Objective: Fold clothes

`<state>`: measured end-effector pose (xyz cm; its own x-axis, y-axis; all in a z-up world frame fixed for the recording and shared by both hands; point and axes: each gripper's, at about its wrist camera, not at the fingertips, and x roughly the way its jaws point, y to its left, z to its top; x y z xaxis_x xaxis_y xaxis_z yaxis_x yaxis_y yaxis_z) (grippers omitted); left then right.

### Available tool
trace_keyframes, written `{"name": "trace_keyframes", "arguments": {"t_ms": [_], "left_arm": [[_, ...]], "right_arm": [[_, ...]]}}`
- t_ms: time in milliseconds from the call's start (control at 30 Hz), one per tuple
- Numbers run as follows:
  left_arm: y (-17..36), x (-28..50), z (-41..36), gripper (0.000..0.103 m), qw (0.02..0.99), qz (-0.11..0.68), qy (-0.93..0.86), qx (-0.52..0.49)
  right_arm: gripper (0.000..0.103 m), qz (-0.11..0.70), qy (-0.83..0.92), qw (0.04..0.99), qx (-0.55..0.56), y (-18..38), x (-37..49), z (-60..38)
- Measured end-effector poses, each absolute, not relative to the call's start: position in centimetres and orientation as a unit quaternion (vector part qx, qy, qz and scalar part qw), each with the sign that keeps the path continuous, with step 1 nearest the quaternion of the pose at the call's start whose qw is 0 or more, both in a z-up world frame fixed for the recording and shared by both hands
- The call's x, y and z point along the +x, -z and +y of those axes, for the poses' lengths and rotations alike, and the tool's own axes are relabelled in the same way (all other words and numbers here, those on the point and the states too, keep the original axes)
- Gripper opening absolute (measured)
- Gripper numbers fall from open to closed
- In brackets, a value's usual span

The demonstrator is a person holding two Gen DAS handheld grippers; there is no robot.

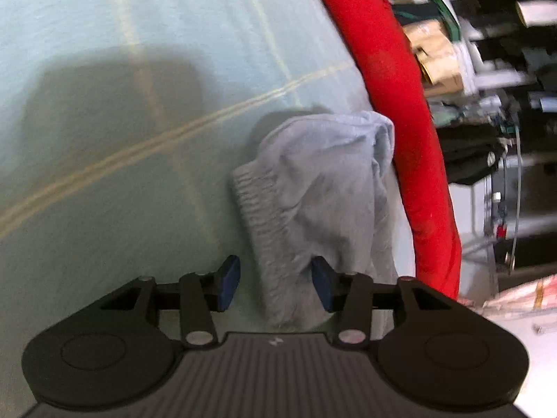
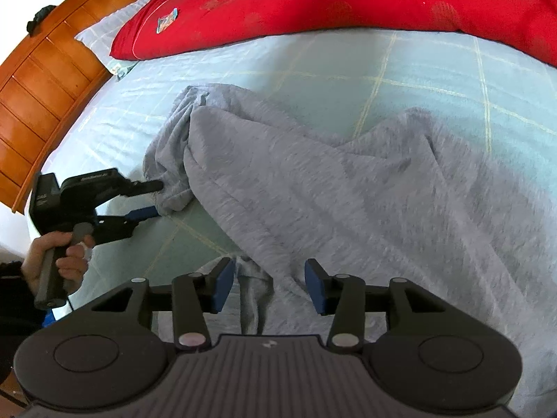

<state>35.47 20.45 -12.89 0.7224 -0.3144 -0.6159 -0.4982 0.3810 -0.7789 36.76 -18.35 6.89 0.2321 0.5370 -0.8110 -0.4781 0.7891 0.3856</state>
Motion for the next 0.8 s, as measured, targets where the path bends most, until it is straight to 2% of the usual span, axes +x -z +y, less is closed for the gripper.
{"name": "trace_keyframes", "arguments": {"t_ms": [233,300,333,600,800], "left_arm": [[12.8,37.7,19.5,0.045,0.773,0.342,-0.062,-0.530],[12.1,38.0,18.7,0.035,0.789,0.350,-0.074,-0.500],[11.6,38.1,18.4,0.022,0.798,0.358,-0.079,-0.479],[5.2,37.7,20.6,0.020,0.859,0.350,-0.086,-0.363],[0.5,39.8,22.8,0.021,0.889,0.407,-0.131,-0.166]], "right_arm": [[0.052,0.528,-0.323,0.784,0.037,-6.6,36.5,-17.3],[0.052,0.528,-0.324,0.784,0.036,-6.5,36.3,-16.9],[0.052,0.528,-0.325,0.784,0.036,-6.5,36.2,-16.7],[0.052,0.521,-0.325,0.790,0.012,-7.1,36.2,-16.0],[0.053,0.521,-0.319,0.792,0.016,-7.0,36.5,-15.8]]}}
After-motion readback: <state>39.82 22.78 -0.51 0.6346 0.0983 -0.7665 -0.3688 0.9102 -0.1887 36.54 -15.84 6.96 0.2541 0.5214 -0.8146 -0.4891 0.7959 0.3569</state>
